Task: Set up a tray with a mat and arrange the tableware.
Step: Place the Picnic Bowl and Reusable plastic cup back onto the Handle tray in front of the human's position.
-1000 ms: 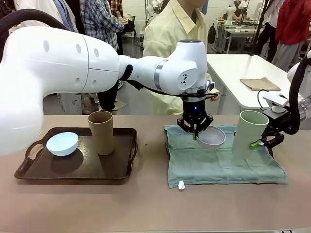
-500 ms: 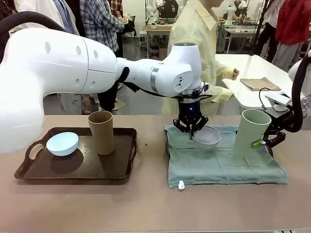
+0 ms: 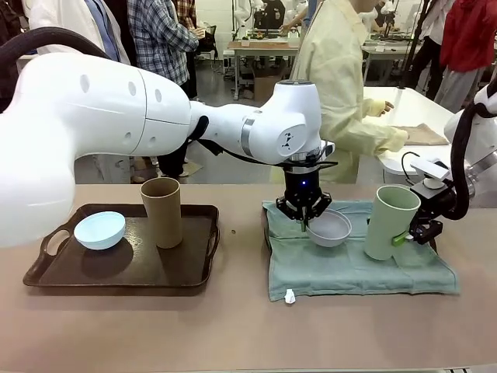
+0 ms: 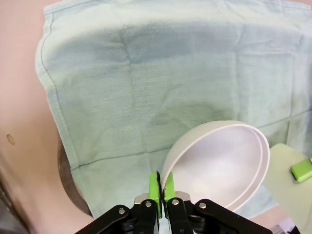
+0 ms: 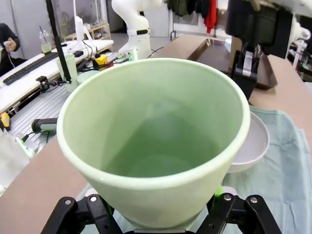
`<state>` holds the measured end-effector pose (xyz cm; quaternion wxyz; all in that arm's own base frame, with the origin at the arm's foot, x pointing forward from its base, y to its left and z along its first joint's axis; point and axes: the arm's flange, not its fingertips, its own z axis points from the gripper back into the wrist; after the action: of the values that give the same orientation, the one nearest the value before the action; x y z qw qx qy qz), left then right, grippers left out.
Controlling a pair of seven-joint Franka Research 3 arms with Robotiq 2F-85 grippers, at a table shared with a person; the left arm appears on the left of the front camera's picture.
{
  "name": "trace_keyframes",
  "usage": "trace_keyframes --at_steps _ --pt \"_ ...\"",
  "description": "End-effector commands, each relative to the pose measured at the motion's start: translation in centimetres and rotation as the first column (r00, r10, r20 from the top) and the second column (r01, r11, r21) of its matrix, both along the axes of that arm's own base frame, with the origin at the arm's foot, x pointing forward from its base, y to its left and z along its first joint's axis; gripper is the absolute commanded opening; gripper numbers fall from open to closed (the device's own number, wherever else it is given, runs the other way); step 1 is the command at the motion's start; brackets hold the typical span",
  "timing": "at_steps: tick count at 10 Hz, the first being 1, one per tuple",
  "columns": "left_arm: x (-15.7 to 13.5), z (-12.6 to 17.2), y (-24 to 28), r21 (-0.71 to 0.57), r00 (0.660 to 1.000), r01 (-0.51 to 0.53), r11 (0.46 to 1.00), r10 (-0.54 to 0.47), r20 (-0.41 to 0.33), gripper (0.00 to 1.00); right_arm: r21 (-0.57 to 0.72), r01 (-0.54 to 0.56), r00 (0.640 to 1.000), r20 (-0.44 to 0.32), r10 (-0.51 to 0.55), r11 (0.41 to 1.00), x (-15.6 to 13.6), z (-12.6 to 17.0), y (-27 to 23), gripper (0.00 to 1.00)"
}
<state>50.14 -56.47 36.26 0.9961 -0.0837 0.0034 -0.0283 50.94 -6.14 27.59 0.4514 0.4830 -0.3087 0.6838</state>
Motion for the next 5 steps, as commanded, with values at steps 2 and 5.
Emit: trace_keyframes --at_steps 2,5 --pt "0.05 -0.47 -0.09 0.005 0.999 0.036 0.999 -0.036 -0.014 0.04 -0.031 0.006 1.0 0.022 -0.006 1.0 0.83 -0.97 -0.12 0.84" --pt "0.25 -0.94 -0.38 0.027 0.998 0.044 0.999 -0.043 -0.036 0.51 -0.038 0.007 1.0 0.019 -0.007 0.999 1.02 -1.31 -0.11 0.84"
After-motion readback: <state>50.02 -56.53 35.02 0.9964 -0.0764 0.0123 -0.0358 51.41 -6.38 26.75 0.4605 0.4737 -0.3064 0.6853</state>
